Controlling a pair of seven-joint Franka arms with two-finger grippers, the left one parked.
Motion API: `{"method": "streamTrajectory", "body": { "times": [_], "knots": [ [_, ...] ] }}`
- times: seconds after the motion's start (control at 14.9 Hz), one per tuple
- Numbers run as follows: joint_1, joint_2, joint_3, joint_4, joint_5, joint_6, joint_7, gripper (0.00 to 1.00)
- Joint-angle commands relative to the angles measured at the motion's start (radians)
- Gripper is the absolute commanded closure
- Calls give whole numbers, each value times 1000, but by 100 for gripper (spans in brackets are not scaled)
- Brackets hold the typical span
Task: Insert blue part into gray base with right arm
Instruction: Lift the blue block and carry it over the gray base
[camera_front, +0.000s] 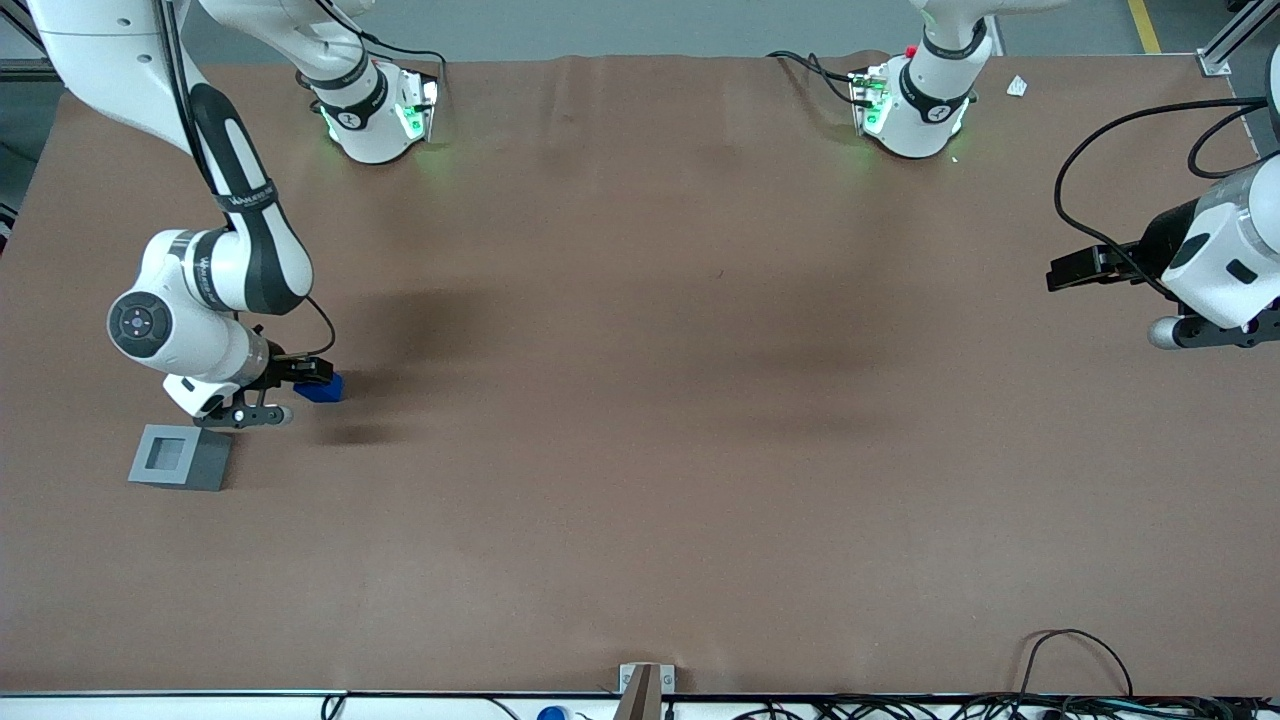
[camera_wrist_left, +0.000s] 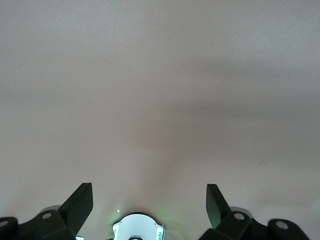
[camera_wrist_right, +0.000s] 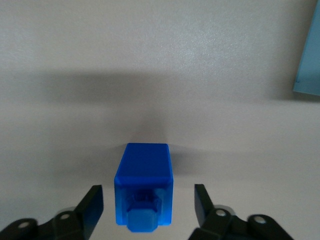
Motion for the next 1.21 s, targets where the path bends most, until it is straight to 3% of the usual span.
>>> {"method": "streamTrajectory", "body": {
  "times": [0.0, 0.27, 0.54, 0.74, 0.94, 1.14],
  "knots": [
    [-4, 2, -1, -14, 2, 16, -18, 25],
    [-9, 14, -1, -13, 2, 17, -16, 45],
    [-10, 10, -3, -7, 2, 5, -15, 84],
    [-38, -3, -6, 15, 2, -19, -8, 88],
    [-105, 2, -6, 190, 0, -255, -18, 95],
    [-122, 0, -8, 280, -10, -325, -19, 96]
  ]
}}
